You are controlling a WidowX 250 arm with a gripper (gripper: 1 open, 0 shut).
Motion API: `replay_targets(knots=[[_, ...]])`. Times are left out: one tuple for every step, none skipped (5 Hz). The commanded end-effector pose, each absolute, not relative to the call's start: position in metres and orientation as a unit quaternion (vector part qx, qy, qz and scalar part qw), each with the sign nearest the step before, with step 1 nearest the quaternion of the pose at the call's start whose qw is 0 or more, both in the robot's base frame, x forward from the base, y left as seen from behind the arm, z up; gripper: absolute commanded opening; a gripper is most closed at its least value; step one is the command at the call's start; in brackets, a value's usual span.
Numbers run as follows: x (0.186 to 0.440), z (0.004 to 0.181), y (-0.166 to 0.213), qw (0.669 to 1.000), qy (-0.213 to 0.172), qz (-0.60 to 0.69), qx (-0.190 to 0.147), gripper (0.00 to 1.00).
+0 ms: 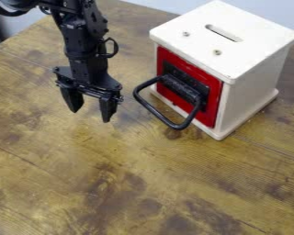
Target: Close the drawer
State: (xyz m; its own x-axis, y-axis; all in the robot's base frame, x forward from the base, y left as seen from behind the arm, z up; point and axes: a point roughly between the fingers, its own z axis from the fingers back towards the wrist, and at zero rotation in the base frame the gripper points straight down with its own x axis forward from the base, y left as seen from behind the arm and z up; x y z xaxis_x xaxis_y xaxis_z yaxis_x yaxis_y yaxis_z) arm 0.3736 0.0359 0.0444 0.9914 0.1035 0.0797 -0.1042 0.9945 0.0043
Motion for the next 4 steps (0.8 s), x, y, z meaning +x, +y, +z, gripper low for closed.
replay_targets(knots=[[0.384,0.084,0.016,0.995,-0.101,0.011,0.001,1.00],[0.381,0.089,0.005,0.994,-0.105,-0.017,-0.001,1.00],[0.374,0.090,0.016,0.995,-0.098,0.011,0.002,1.00],[0.365,0.090,0.030,0.995,-0.098,0.037,0.006,1.00]])
